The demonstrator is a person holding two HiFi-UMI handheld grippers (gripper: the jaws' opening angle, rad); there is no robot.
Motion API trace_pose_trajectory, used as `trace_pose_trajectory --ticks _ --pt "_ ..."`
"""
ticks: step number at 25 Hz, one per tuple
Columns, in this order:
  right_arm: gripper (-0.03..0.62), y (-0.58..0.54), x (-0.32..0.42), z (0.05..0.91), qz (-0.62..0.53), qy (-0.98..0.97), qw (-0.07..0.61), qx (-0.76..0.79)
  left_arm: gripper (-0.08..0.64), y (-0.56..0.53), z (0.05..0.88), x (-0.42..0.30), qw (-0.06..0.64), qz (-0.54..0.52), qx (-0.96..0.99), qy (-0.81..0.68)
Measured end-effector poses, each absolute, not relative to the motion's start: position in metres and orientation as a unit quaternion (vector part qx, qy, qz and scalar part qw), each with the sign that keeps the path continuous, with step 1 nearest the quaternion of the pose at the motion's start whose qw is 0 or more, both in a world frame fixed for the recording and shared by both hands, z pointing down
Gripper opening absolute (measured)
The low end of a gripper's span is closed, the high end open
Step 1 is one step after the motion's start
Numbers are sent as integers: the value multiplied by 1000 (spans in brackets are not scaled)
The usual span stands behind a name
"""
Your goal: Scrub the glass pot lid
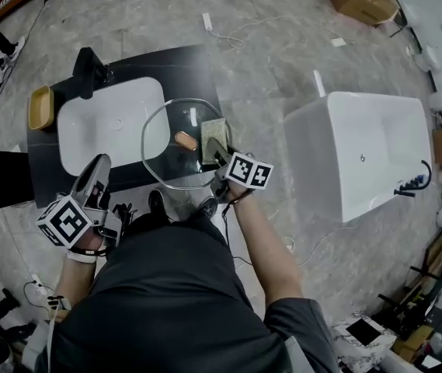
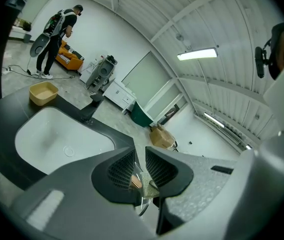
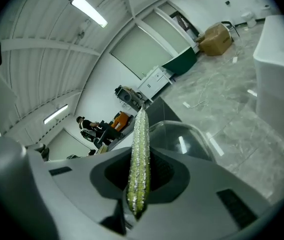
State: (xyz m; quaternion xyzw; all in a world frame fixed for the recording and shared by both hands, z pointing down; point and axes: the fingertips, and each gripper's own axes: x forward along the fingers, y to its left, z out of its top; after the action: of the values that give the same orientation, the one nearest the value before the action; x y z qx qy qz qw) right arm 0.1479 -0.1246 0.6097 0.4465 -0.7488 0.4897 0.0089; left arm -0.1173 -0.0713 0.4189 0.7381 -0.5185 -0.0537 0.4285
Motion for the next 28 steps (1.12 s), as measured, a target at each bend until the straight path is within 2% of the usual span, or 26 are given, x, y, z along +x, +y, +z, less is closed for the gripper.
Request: trace_pose_trajectory --ticks 7,19,22,25,28 --pt "55 -107 136 646 529 -716 -14 455 70 -60 423 -134 426 -50 726 -537" --pt "55 -76 236 665 516 -647 -25 561 69 -74 414 -91 420 -33 762 -492" --pt "55 -60 257 648 491 -617 -36 614 69 -80 410 -81 414 -29 773 -480" --pt "55 -48 243 608 444 -644 -55 620 69 -82 412 -76 418 -18 775 -473" --pt "55 -43 184 579 398 -719 -34 569 69 -83 422 -75 426 -9 775 -466"
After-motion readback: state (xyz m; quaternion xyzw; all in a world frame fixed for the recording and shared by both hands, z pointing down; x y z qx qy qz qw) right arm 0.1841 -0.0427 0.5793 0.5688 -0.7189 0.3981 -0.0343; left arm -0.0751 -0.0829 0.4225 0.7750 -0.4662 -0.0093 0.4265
